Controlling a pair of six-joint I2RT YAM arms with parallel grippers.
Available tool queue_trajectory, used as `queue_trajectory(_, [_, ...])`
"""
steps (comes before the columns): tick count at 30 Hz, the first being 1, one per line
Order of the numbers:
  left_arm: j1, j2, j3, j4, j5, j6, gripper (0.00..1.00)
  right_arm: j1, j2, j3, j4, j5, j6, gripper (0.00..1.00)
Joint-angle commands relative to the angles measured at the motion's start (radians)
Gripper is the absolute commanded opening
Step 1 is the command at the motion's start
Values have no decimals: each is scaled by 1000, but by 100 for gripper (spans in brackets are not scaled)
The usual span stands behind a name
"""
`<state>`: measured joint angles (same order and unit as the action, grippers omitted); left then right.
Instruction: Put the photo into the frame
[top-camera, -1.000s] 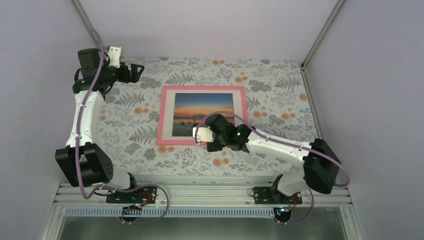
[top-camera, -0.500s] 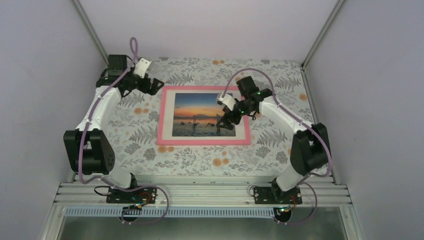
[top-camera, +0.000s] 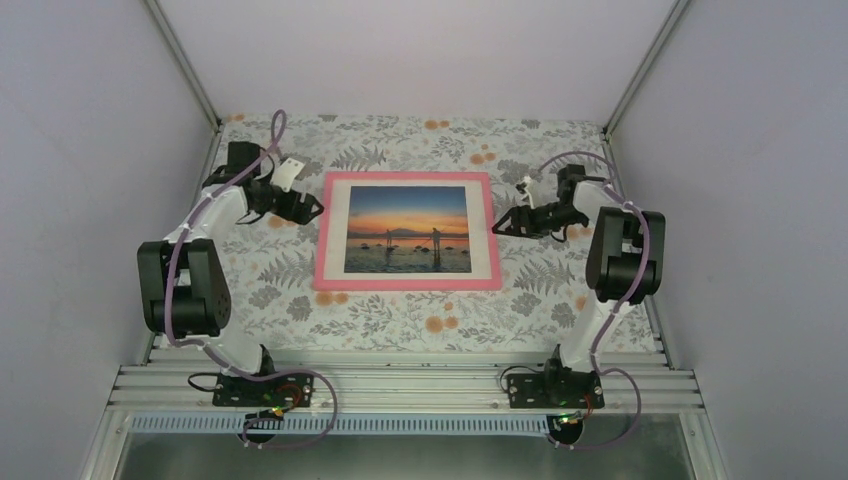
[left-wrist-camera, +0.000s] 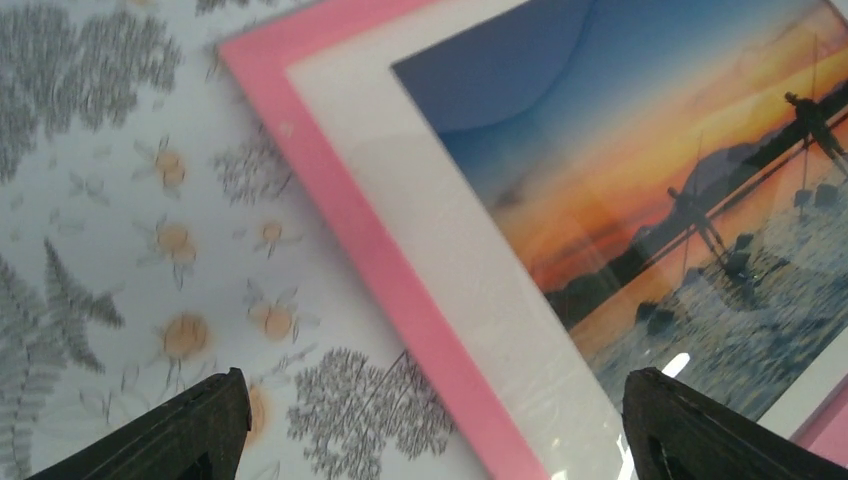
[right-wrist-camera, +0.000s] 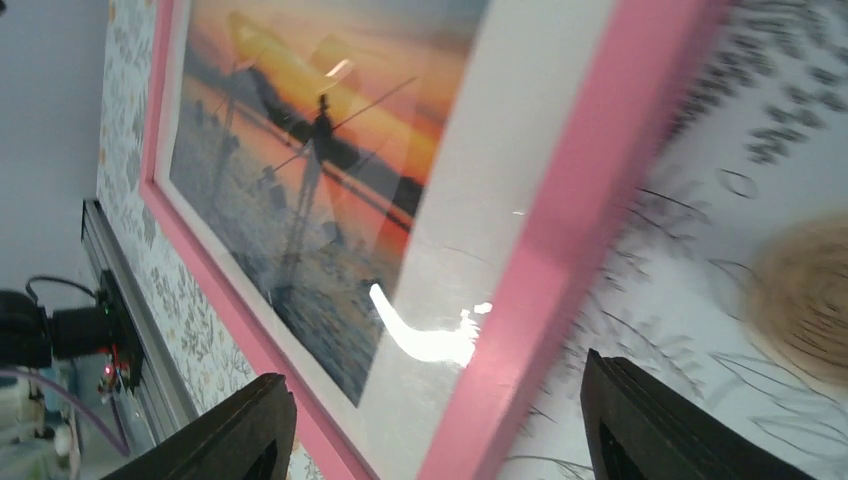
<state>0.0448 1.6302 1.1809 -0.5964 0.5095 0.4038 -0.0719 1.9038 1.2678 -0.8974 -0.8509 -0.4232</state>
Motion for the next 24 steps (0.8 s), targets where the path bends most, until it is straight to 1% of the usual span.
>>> queue_trajectory(1, [68, 15, -59, -28, 83, 29, 89, -46, 44, -27, 62, -25, 102, 69])
queue_trajectory(4, [86, 47, -86, -26, 84, 33, 81, -45, 69, -32, 129, -13, 155, 67])
queue_trajectory(7, [98, 87, -85, -22, 98, 27, 73, -37, 111, -28, 172, -21, 204, 62])
queue_trajectory(12, [97, 159, -75, -1, 120, 38, 66, -39, 189, -34, 235, 37, 254, 55])
queue_trajectory(15, [84, 209, -58, 10, 132, 44, 60, -40, 232, -41, 248, 49, 265, 47])
queue_trajectory(24, [34, 336, -33, 49, 113, 48, 45, -44, 310, -65, 243, 129, 262, 38])
